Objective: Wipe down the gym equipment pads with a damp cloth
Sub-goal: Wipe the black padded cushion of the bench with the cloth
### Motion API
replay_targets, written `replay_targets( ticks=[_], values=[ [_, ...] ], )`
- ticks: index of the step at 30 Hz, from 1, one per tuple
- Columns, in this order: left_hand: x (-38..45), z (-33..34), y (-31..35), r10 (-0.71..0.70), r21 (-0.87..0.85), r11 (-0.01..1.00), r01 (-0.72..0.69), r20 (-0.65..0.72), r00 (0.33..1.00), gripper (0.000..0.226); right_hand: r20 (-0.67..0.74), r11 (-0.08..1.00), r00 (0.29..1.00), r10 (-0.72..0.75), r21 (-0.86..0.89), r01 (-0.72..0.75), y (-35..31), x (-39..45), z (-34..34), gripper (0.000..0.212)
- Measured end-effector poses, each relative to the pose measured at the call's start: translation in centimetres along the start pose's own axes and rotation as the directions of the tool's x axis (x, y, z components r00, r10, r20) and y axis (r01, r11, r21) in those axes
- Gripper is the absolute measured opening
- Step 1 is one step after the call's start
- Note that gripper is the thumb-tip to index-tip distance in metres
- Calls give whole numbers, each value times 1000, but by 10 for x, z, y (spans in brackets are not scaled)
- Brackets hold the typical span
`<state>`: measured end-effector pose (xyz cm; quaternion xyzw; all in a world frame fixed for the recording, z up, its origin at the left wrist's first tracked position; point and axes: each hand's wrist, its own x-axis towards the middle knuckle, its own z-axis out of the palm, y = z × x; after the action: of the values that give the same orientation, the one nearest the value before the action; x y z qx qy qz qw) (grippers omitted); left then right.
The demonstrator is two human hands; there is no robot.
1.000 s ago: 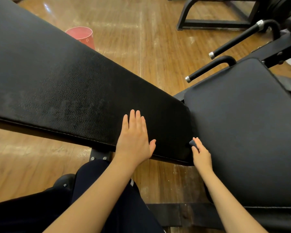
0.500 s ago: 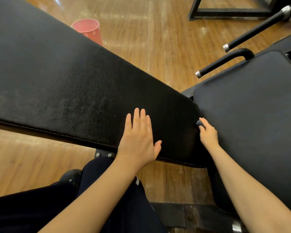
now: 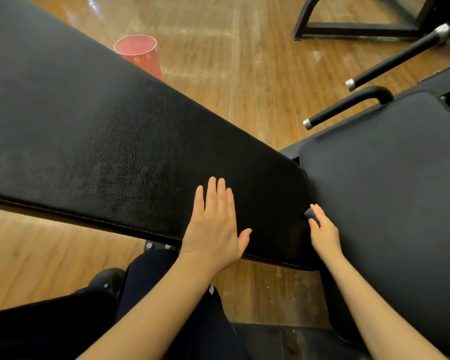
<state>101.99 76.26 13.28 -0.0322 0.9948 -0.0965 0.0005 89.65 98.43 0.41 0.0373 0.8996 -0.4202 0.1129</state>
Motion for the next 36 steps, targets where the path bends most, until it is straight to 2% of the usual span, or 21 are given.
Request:
replay_targets(
  ticks=[5,10,17,20,24,26,30,32,34,36],
  values=[
    [2,7,-1,11,4,1000,-11,-4,1000,82,7,998,1000,-13,-63,13,-24,50,4,42],
    [2,10,0,18,-30,999,-18,1,1000,81,5,997,999,53,-58,-52,-52,96,7,42],
    [2,14,0,12,-35,999,-12,-23,1000,81,-17,997,998,63,-42,-63,-49,103,8,40],
    [3,15,-1,18,-20,1000,-19,-30,999,81,-32,998,997,68,0,-68,-47,108,7,30],
    [3,15,-1,14,-9,1000,-14,-32,999,80,-34,980,989,141,146,-135,-65,113,8,34],
    [3,14,-1,12,2,1000,-11,-33,999,80,5,981,996,84,175,-84,-80,113,13,36],
    [4,13,-1,10,14,1000,-9,-32,999,80,40,979,988,-151,146,144,-100,98,24,40],
    [3,12,-1,10,8,1000,-9,-28,1000,80,57,976,981,-186,123,178,-89,93,21,41],
    [3,13,0,11,1,1000,-11,-27,1000,79,57,989,990,-132,69,128,-63,95,11,41],
    [3,13,0,11,-8,1000,-12,-33,999,79,16,1000,1000,-15,3,15,-36,99,0,41]
  ],
)
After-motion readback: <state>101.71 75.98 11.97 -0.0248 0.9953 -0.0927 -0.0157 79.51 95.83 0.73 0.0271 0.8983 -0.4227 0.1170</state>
